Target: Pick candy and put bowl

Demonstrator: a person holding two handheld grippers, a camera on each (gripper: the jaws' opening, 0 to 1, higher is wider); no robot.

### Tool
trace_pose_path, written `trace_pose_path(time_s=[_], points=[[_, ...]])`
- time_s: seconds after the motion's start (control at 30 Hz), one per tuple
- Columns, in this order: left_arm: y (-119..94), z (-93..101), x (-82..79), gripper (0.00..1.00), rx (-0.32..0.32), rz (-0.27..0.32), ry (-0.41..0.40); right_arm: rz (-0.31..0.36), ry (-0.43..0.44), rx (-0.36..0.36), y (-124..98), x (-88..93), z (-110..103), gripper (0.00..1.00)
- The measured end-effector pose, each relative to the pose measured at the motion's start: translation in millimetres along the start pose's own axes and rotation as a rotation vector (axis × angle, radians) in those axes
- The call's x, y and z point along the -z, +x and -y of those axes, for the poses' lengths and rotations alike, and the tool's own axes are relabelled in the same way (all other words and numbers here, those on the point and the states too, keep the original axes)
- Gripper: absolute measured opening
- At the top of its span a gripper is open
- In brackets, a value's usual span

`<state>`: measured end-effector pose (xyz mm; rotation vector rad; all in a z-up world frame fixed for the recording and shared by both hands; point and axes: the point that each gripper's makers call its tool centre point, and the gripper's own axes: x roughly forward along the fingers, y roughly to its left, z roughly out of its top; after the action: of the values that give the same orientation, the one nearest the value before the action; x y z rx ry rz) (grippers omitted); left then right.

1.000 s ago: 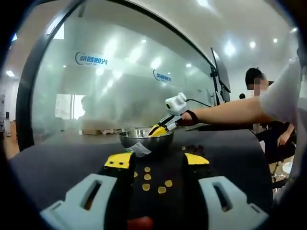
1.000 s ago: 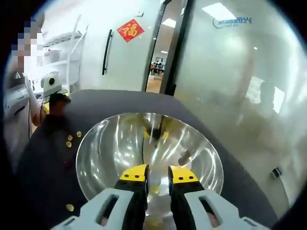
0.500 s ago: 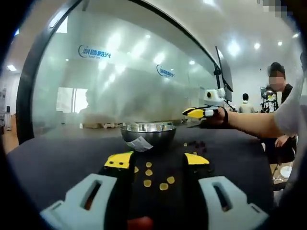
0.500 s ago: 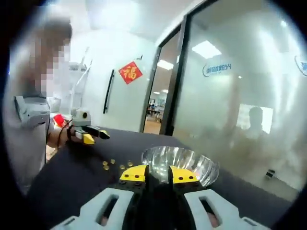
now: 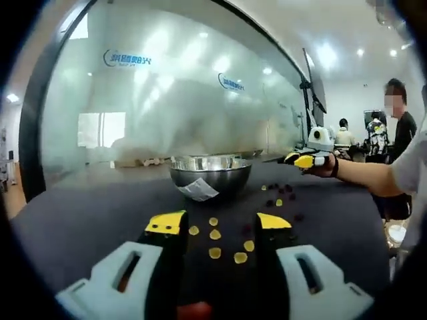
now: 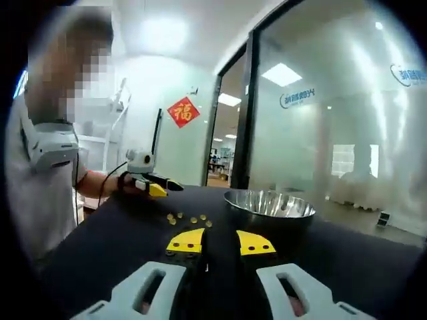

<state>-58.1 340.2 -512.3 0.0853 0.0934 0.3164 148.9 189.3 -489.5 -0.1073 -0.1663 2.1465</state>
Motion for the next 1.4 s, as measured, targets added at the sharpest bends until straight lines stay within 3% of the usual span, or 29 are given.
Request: trace_pose_path(time_s=[0.07, 0.13, 0.23, 0.3, 0.4, 0.47, 0.53, 0.6, 0.9, 1.2, 1.4], points=[[11, -15.2, 2.7, 0.34, -0.005, -0.028, 0.069, 0.001, -0.015, -0.003, 0, -2.7, -2, 0.12], [22, -25.2, 7.0, 0.33, 0.002, -0.065, 0.061, 0.004, -0.022, -0.008, 0, -4.4, -6, 0.12], [35, -29.6, 10.2, 0.3, 0.03, -0.093, 0.083, 0.003, -0.027, -0.008, 0, -4.3, -6, 0.12], [42, -25.1, 16.5, 0.27, 0.083, -0.119, 0.126, 0.0, -0.028, -0.007, 0, -3.6, -6, 0.12], [49, -20.5, 21.7, 0.26, 0.147, -0.12, 0.089, 0.007, -0.025, -0.008, -1, -5.2, -6, 0.12], [53, -23.8, 21.3, 0.26, 0.145, -0.118, 0.1, 0.015, -0.02, -0.008, -1, -7.0, -6, 0.12], [59, -30.3, 28.5, 0.25, 0.13, -0.173, 0.17, 0.019, -0.02, -0.006, -2, -7.9, -5, 0.12], [63, -24.1, 30.8, 0.25, 0.179, -0.173, 0.148, 0.022, -0.018, -0.005, -2, -8.8, -5, 0.12], [72, -15.2, 54.8, 0.22, 0.248, -0.249, 0.122, 0.025, -0.013, 0.018, -5, -10.1, 1, 0.12], [75, -4.2, 55.5, 0.16, 0.303, -0.253, 0.096, 0.022, -0.002, 0.038, -6, -7.6, 8, 0.12], [74, -3.3, 57.9, 0.05, 0.319, -0.257, 0.095, 0.021, 0.006, 0.055, -8, -6.5, 13, 0.12]])
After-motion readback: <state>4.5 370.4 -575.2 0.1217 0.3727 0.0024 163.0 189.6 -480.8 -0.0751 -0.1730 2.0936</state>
